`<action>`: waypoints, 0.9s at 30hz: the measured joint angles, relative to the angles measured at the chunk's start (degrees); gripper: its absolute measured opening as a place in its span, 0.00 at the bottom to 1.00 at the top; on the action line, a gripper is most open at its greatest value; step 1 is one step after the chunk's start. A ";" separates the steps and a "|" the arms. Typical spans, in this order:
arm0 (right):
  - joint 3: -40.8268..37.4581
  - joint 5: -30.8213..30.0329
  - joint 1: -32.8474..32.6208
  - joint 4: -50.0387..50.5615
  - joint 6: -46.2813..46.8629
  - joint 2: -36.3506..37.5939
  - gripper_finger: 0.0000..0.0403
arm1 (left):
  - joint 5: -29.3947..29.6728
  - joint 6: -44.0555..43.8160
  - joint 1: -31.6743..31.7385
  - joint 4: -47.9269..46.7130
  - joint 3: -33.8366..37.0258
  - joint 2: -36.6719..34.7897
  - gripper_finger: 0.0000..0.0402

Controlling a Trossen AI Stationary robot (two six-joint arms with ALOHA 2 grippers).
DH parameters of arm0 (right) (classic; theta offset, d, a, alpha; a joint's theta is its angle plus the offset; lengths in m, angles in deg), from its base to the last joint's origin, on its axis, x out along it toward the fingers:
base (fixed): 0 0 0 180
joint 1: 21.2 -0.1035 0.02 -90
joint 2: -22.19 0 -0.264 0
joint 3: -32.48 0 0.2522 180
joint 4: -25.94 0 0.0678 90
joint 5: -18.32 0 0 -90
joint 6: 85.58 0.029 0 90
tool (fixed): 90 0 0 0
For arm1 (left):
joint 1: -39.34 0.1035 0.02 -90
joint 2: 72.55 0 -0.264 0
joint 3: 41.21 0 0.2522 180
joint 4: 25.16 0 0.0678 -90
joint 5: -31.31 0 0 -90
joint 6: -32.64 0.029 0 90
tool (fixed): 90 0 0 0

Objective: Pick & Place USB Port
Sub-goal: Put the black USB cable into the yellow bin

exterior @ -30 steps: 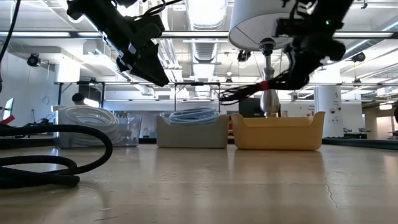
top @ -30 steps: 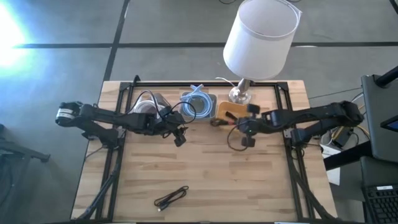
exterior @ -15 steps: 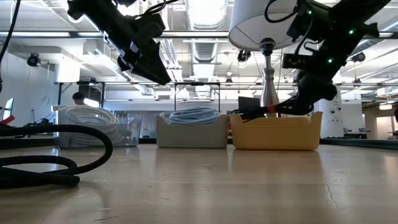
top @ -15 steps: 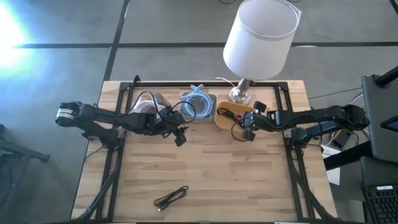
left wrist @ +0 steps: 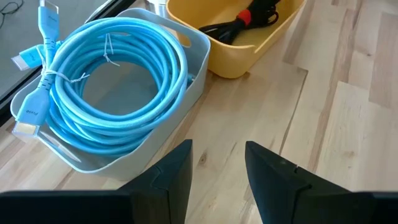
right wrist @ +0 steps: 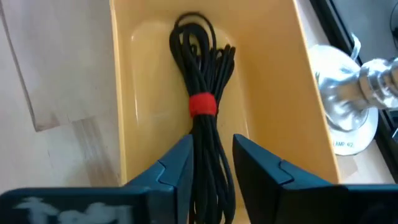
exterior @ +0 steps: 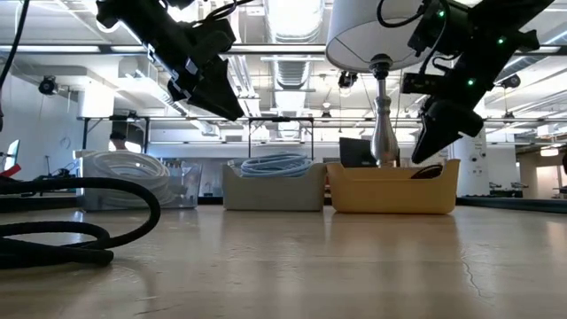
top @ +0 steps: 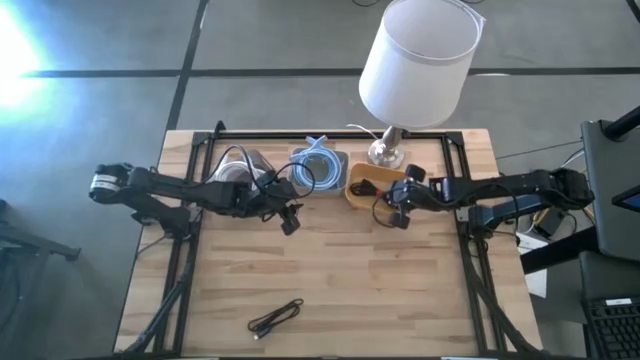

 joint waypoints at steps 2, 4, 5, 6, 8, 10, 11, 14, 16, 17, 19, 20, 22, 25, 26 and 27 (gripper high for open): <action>0.70 0.04 -0.11 0.02 0.03 0.00 0.30 | -0.08 -1.00 -0.02 0.00 0.01 0.00 0.38; 1.62 0.15 -0.20 0.02 0.07 0.00 0.32 | -1.09 -2.31 -0.27 0.23 0.00 0.00 0.38; 2.13 0.40 -0.20 0.02 0.09 0.00 0.33 | -2.45 -2.80 -0.58 0.65 0.01 0.00 0.38; 2.71 0.96 -0.20 0.02 0.22 0.00 0.34 | -4.05 -3.09 -1.09 1.09 0.00 0.00 0.38; 3.93 2.01 -0.20 0.04 0.22 0.00 0.36 | -7.39 -3.54 -2.59 1.58 0.02 0.00 0.38; 5.15 2.70 -0.21 -0.07 0.22 0.00 0.37 | -8.92 -4.94 -4.87 2.22 0.02 0.00 0.38; 5.62 3.15 -0.20 -0.30 0.22 0.00 0.37 | -9.16 -5.88 -6.20 2.52 0.00 0.00 0.38; 6.44 3.47 -0.20 -2.03 0.24 0.00 0.38 | -9.20 -9.27 -10.68 3.35 0.02 0.05 0.38; 6.49 3.50 -0.20 -4.08 -0.02 0.00 0.39 | -9.12 -12.30 -13.86 4.50 0.02 0.46 0.37; 6.49 3.49 -0.20 -4.88 -0.23 -0.01 0.39 | -9.14 -13.83 -15.41 4.78 0.01 0.83 0.37; 6.49 3.50 -0.20 -6.43 -0.28 -0.02 0.38 | -9.14 -17.09 -18.29 5.71 0.00 1.90 0.37; 6.49 3.52 -0.20 -7.08 -0.28 -0.02 0.38 | -9.14 -18.70 -19.68 5.67 0.00 2.46 0.37; 6.45 3.67 -0.28 -7.98 -0.26 -0.02 0.37 | -9.11 -22.20 -22.20 5.63 0.02 3.98 0.37; 6.41 3.71 -0.42 -8.63 -0.25 -0.02 0.36 | -9.09 -26.83 -25.73 5.67 0.02 6.83 0.37; 6.40 3.98 -0.46 -8.90 -0.25 -0.02 0.35 | -9.09 -27.75 -26.79 5.75 0.01 7.92 0.37; 6.32 4.15 -0.50 -9.22 -0.26 -0.02 0.35 | -9.06 -28.49 -27.93 5.74 0.02 8.98 0.37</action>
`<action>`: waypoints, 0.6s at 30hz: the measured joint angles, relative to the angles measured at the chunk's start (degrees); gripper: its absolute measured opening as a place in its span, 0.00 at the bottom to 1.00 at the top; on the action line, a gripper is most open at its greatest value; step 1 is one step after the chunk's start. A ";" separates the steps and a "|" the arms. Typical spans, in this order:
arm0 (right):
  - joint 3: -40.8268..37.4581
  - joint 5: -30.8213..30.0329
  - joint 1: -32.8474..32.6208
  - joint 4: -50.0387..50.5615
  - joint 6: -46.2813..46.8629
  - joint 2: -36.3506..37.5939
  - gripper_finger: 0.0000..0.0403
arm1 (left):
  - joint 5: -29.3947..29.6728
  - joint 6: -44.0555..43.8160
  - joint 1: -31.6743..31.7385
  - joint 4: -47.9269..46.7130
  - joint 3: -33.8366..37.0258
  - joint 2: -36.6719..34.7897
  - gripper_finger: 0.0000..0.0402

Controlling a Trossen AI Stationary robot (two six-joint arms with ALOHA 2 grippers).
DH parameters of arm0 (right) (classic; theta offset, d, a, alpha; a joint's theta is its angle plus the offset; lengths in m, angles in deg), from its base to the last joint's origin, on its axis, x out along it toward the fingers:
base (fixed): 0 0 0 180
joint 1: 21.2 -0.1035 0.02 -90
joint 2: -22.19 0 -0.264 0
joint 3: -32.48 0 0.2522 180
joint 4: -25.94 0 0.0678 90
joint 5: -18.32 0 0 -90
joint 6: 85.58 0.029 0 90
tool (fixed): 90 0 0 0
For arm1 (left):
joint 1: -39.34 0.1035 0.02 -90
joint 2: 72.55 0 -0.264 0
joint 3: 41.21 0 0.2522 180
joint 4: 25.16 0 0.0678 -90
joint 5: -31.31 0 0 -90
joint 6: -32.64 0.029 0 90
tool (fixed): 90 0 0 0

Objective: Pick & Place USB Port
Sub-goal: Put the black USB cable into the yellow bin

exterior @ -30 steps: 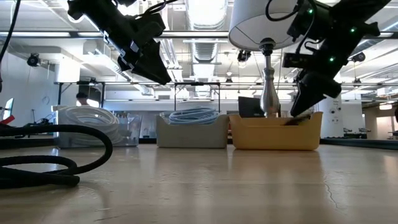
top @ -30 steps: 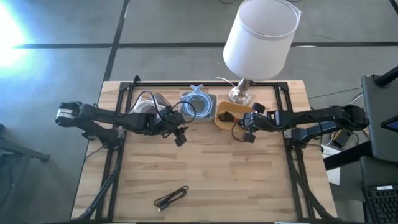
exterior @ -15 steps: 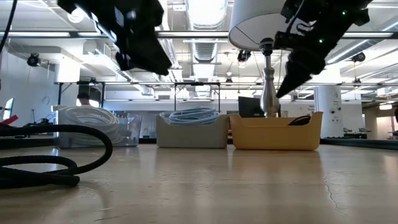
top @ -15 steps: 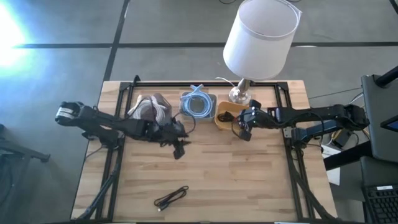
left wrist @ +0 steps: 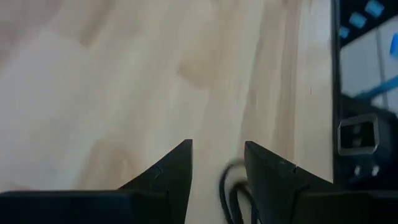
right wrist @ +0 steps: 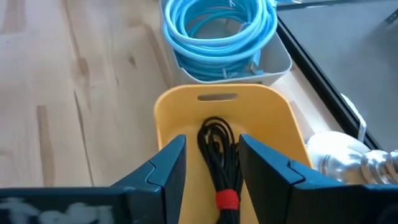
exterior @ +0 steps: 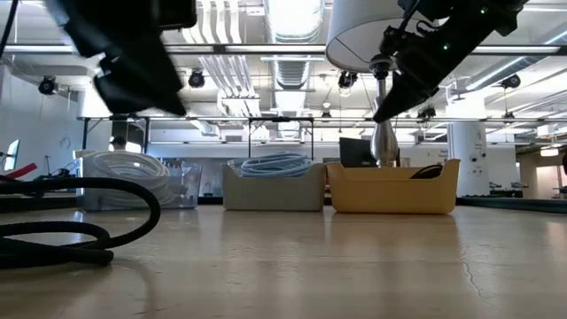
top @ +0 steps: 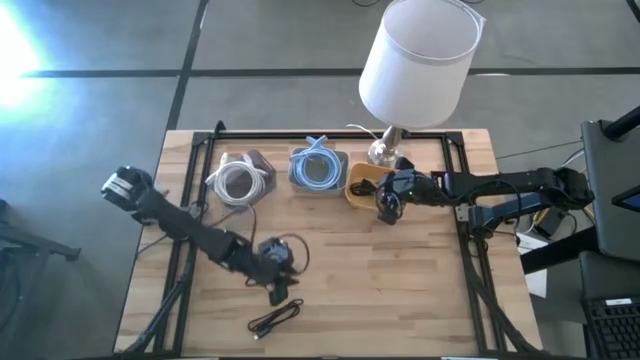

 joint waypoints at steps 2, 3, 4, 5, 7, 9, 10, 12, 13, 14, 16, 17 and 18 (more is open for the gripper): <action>-0.05 0.38 -0.09 -0.56 0.00 0.00 0.34 | -0.30 -2.40 -1.98 0.24 -0.04 2.38 0.37; -0.11 0.38 -0.09 -0.88 0.02 0.00 0.34 | -0.74 -3.95 -2.91 0.23 -0.19 3.59 0.37; -0.11 0.38 -0.09 -0.98 0.00 0.00 0.34 | -1.47 -5.48 -3.81 0.16 -0.48 4.83 0.37; -0.11 0.38 -0.09 -1.06 0.00 0.00 0.34 | -2.18 -6.81 -4.71 0.16 -0.96 6.02 0.37; -0.13 0.38 -0.07 -1.07 0.00 -0.02 0.34 | -3.12 -8.32 -6.43 0.15 -2.25 8.03 0.37; -0.13 0.38 -0.07 -1.21 0.00 0.00 0.35 | -3.21 -8.67 -7.95 0.27 -3.72 9.57 0.37; -0.13 0.38 -0.07 -1.29 0.00 0.00 0.35 | -3.25 -8.82 -8.59 0.27 -4.41 10.20 0.37; -0.13 0.38 -0.09 -1.50 0.02 0.00 0.35 | -3.29 -9.45 -9.46 0.27 -5.50 11.14 0.37; -0.13 0.38 -0.09 -1.62 0.02 0.00 0.36 | -3.26 -9.83 -9.69 0.21 -5.92 11.54 0.37; -0.14 0.38 -0.07 -1.67 0.01 -0.01 0.36 | -3.14 -9.98 -9.93 0.00 -6.30 11.92 0.37; -0.15 0.38 -0.07 -1.89 0.00 0.00 0.36 | -2.11 -10.24 -10.11 -1.78 -6.80 12.74 0.37; -0.15 0.38 -0.07 -2.14 -0.01 0.00 0.35 | -1.27 -10.24 -10.20 -3.07 -7.03 13.11 0.37; -0.15 0.38 -0.09 -2.42 -0.04 -0.02 0.35 | -0.41 -10.24 -10.25 -4.22 -7.26 13.43 0.37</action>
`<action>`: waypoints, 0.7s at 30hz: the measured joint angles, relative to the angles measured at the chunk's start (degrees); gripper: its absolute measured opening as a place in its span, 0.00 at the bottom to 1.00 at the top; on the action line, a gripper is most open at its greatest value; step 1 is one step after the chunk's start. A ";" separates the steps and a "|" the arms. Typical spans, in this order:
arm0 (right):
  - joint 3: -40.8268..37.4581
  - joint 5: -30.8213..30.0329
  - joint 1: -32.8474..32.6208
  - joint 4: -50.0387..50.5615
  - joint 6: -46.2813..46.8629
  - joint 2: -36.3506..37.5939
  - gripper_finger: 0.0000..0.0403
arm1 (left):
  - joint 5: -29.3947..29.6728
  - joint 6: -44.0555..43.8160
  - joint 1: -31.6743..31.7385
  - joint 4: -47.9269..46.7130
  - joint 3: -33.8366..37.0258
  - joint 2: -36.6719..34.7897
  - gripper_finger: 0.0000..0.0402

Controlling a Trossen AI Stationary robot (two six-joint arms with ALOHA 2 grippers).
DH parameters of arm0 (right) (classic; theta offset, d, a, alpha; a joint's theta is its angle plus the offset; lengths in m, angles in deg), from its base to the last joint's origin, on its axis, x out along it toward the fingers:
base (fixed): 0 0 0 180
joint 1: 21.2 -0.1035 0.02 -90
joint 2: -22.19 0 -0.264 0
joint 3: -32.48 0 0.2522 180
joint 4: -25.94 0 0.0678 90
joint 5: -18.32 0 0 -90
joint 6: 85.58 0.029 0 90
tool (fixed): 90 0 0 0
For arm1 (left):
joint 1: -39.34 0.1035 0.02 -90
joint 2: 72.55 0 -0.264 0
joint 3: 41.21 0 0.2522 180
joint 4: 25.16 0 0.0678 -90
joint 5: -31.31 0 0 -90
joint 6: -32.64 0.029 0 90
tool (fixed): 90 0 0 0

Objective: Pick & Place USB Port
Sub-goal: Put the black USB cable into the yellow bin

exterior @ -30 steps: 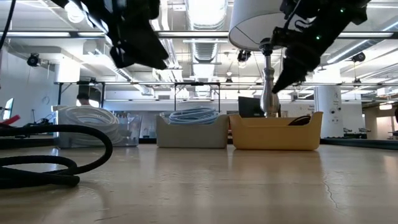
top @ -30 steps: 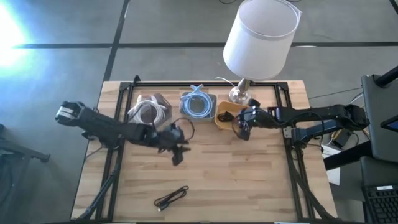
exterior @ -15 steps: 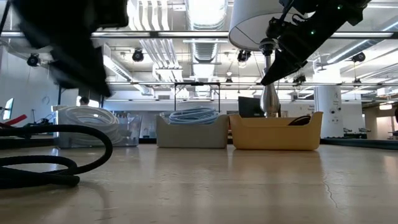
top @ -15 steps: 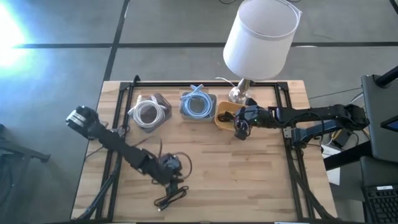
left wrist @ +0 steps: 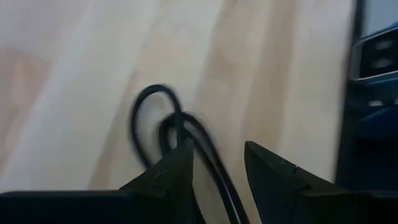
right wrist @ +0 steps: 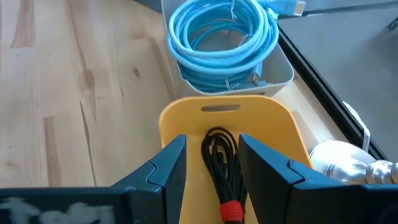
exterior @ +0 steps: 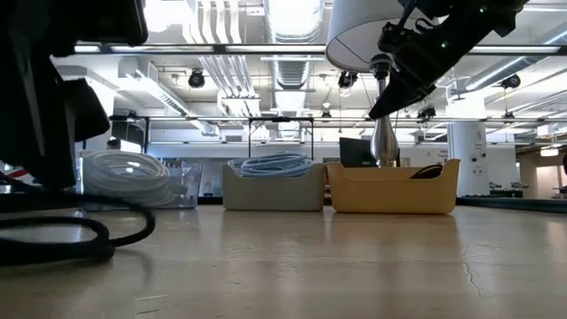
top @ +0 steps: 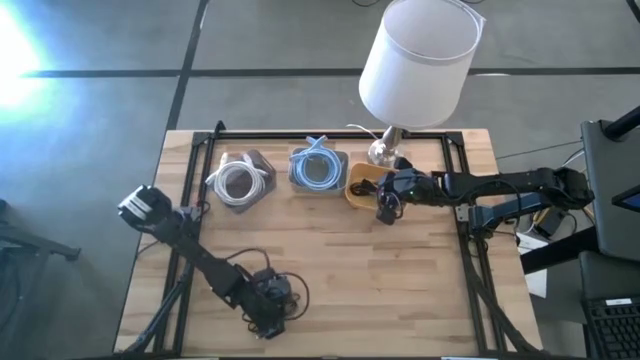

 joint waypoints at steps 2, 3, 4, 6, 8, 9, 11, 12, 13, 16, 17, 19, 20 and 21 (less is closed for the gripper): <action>-0.01 0.20 0.02 -0.79 -0.12 0.01 0.34 | 0.76 -0.02 -0.04 -1.55 -0.23 0.35 0.37; -0.02 0.31 0.01 -0.93 -0.16 0.02 0.34 | 0.79 -0.12 -0.04 -1.58 -0.30 0.44 0.37; -0.02 0.43 0.01 -1.00 -0.17 0.00 0.34 | 0.75 -0.33 -0.04 -1.56 -0.35 0.50 0.37; -0.02 0.45 0.01 -1.02 -0.17 0.00 0.33 | 0.71 -0.55 -0.04 -1.60 -0.35 0.58 0.37; -0.02 0.46 0.02 -1.08 -0.17 0.01 0.33 | 0.79 -0.38 -0.04 -1.68 -0.42 0.52 0.37; -0.02 0.46 0.02 -1.12 -0.17 0.00 0.33 | 0.96 0.10 -0.04 -1.72 -0.51 0.27 0.37; -0.02 0.46 0.02 -1.24 -0.17 0.00 0.33 | 1.96 1.13 -0.04 -1.88 -1.04 -0.55 0.37; -0.02 0.45 0.02 -1.25 -0.16 0.02 0.33 | 2.72 1.90 -0.04 -2.04 -1.49 -1.15 0.37; -0.02 0.46 0.02 -1.25 -0.14 0.00 0.33 | 3.30 2.26 -0.06 -2.23 -2.04 -1.59 0.37; -0.02 0.46 0.02 -1.35 -0.15 0.00 0.34 | 6.15 3.00 -0.37 -4.84 -3.35 -2.21 0.36; -0.02 0.44 0.02 -1.43 -0.15 0.02 0.34 | 6.82 2.92 -0.49 -5.45 -3.48 -2.19 0.35; -0.02 0.45 0.02 -1.46 -0.15 0.00 0.34 | 7.11 1.39 -0.59 -6.18 -3.30 -2.13 0.34; -0.02 0.44 0.02 -1.50 -0.15 0.01 0.33 | 6.75 0.24 -0.61 -6.23 -3.09 -2.09 0.33; -0.02 0.44 0.02 -1.48 -0.15 0.00 0.33 | 6.44 -0.42 -0.63 -6.54 -2.93 -2.01 0.32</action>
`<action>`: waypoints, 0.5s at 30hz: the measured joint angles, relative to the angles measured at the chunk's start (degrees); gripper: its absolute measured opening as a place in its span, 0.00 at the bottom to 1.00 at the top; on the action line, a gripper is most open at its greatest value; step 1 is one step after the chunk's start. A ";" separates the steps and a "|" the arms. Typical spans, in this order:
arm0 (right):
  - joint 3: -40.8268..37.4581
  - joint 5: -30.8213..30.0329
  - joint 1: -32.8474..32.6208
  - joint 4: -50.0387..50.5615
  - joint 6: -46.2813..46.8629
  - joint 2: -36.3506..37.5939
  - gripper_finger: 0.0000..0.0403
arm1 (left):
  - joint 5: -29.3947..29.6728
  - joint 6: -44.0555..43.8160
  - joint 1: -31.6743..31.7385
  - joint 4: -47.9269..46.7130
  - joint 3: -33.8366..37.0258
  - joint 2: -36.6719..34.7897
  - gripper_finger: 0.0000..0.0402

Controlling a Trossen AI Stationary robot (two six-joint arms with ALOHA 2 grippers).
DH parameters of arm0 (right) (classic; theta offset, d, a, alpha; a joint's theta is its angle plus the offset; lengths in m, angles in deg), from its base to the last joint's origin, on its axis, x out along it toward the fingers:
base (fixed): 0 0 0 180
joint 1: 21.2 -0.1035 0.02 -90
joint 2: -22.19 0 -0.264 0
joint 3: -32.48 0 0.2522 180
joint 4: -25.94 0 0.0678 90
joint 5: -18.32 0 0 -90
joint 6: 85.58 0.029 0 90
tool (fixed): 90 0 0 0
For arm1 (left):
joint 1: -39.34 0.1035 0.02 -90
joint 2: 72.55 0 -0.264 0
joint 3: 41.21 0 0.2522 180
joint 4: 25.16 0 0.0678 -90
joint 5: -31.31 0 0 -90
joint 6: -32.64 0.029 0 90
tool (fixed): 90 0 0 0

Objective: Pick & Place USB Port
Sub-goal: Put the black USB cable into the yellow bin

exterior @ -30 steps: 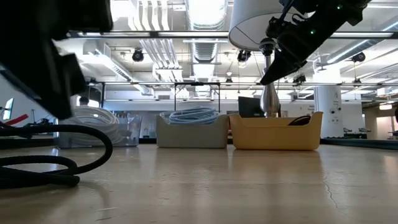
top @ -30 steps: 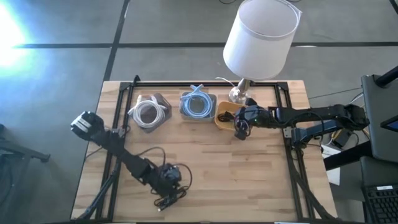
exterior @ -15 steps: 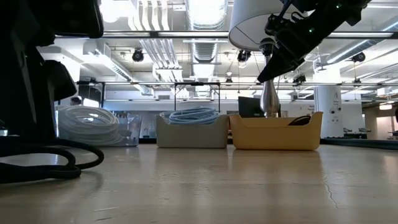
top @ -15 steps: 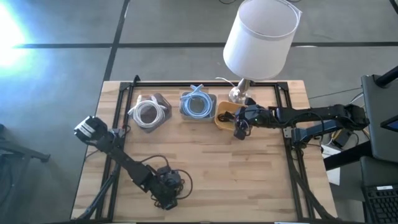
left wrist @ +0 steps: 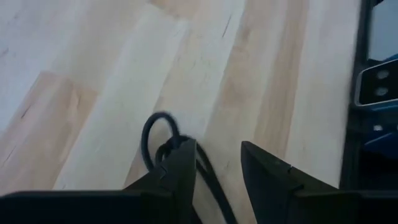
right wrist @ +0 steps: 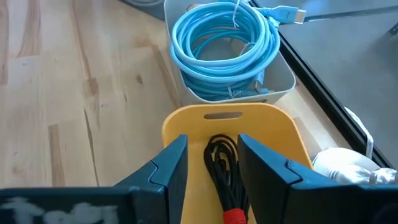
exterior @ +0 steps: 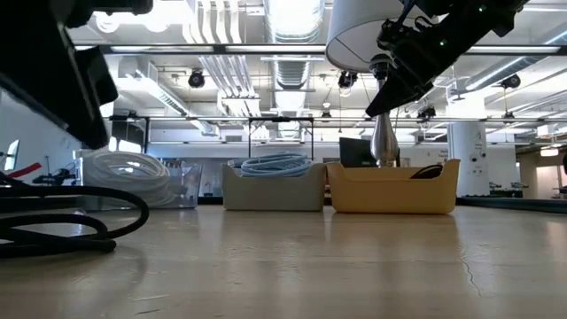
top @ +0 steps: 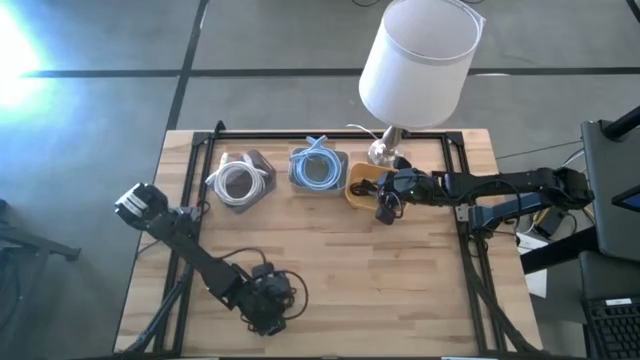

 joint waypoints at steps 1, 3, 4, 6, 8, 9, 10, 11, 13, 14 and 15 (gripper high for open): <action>0.00 0.01 0.00 0.01 -0.01 0.02 0.33 | -0.11 -0.59 -0.04 -0.17 0.21 0.08 0.32; 0.00 0.00 0.00 -0.01 0.00 0.00 0.32 | -0.12 -1.16 -0.04 -0.42 0.57 0.12 0.31; -0.02 0.00 0.00 -0.01 -0.01 0.00 0.32 | -0.12 -1.27 -0.04 -0.38 0.64 0.11 0.31; -0.04 0.00 0.00 -0.03 0.00 0.00 0.32 | -0.12 -1.38 -0.04 -0.48 0.66 0.12 0.30; -0.16 0.00 0.00 -0.05 -0.01 0.01 0.32 | -0.14 -1.63 -0.04 -0.76 0.68 0.12 0.30; -0.23 0.00 0.00 -0.07 0.01 0.00 0.32 | -0.12 -1.70 -0.04 -1.01 0.70 0.12 0.30; -0.30 0.00 0.00 -0.06 0.00 0.00 0.33 | -0.13 -1.76 -0.04 -1.16 0.70 0.12 0.30; -0.38 0.00 0.00 -0.11 0.00 0.00 0.33 | -0.14 -1.95 -0.04 -1.45 0.70 0.12 0.30; -0.61 0.00 0.00 -0.10 0.06 0.00 0.34 | -0.12 -2.67 -0.04 -2.56 0.70 0.12 0.30; -0.71 0.00 0.00 -0.09 0.21 -0.02 0.34 | -0.16 -3.26 -0.04 -3.33 0.74 0.12 0.30; -0.80 0.00 0.00 -0.09 0.23 -0.04 0.34 | -0.16 -3.83 -0.04 -3.87 0.78 0.11 0.30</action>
